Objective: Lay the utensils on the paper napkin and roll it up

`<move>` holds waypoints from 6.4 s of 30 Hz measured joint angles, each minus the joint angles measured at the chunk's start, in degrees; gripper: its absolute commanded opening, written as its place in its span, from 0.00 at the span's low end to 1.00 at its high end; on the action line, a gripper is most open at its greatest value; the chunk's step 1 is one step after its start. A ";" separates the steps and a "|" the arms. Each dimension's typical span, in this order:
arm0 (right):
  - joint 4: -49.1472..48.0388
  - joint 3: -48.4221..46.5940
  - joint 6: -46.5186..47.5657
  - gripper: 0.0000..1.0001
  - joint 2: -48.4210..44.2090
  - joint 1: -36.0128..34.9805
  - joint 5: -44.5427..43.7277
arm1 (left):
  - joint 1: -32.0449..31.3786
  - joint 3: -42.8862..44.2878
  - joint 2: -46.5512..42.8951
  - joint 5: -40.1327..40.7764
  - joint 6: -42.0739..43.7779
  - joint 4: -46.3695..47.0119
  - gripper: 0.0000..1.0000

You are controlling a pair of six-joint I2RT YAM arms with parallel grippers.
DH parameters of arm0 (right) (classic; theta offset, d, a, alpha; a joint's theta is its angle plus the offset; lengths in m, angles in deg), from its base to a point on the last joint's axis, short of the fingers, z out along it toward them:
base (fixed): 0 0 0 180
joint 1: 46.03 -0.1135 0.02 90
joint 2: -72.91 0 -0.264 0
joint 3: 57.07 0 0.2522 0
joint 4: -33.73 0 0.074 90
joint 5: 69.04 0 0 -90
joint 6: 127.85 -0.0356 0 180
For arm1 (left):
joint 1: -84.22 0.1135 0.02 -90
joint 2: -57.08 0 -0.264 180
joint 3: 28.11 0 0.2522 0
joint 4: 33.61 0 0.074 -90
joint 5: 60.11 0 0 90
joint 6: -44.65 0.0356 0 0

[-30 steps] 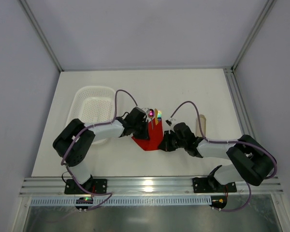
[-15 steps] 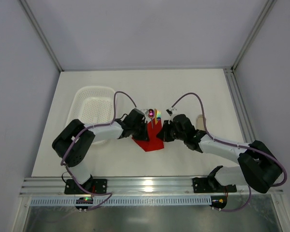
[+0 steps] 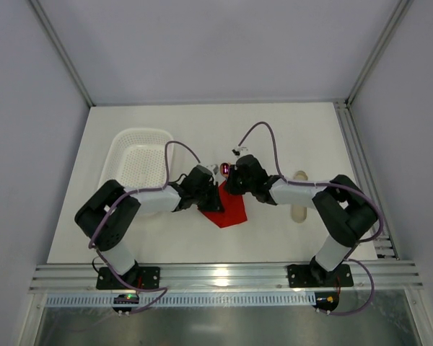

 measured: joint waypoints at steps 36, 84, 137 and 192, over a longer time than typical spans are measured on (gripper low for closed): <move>7.56 -4.90 5.55 0.04 -0.48 0.00 -6.67 | 0.00 -0.31 0.00 -0.22 -0.83 0.52 0.00; 1.20 11.89 -4.00 0.04 -7.17 -10.75 -8.11 | -0.02 1.88 -9.20 17.18 -4.63 -23.65 0.57; -4.74 15.54 -8.13 0.04 -7.87 -10.86 -8.55 | -6.01 -14.84 -16.22 12.90 -19.47 11.82 0.55; -6.40 17.00 -8.17 0.04 -8.61 -10.88 -7.37 | -12.33 -10.86 -13.29 26.60 -28.15 3.96 0.57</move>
